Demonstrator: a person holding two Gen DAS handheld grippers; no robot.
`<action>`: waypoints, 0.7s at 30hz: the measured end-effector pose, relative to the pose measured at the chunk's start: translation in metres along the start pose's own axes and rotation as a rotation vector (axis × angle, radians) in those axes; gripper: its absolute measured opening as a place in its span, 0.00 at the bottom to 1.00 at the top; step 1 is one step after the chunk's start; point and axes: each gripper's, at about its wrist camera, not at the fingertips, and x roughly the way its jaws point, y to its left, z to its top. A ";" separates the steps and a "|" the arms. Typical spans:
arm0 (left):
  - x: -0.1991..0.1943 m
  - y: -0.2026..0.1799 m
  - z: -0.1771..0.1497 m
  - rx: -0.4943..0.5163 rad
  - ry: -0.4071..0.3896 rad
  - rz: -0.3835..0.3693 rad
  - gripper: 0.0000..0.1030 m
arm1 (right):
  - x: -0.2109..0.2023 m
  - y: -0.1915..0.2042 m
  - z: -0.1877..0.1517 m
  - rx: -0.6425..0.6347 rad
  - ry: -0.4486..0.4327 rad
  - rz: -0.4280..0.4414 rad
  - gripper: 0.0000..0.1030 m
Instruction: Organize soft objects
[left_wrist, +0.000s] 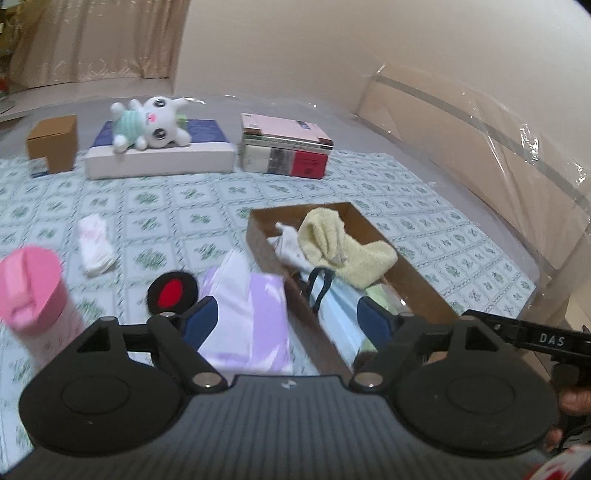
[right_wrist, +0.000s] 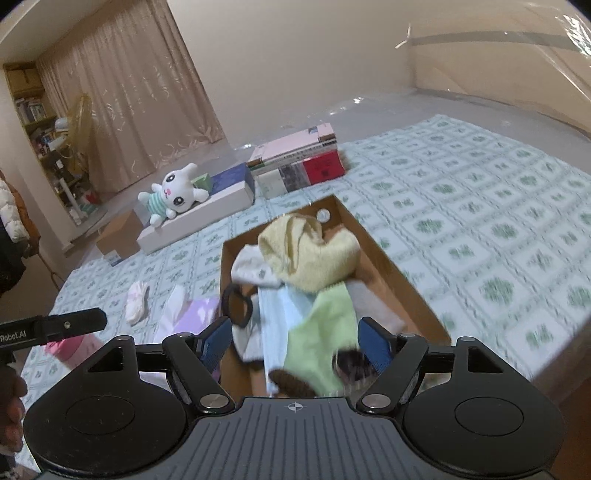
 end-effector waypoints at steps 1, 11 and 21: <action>-0.005 0.000 -0.007 -0.001 0.000 0.007 0.80 | -0.005 0.001 -0.005 0.002 -0.001 -0.002 0.73; -0.043 0.012 -0.054 0.004 -0.015 0.056 0.85 | -0.032 0.035 -0.052 -0.033 0.013 -0.005 0.73; -0.076 0.043 -0.074 -0.044 -0.035 0.100 0.85 | -0.033 0.059 -0.063 -0.077 0.036 0.006 0.73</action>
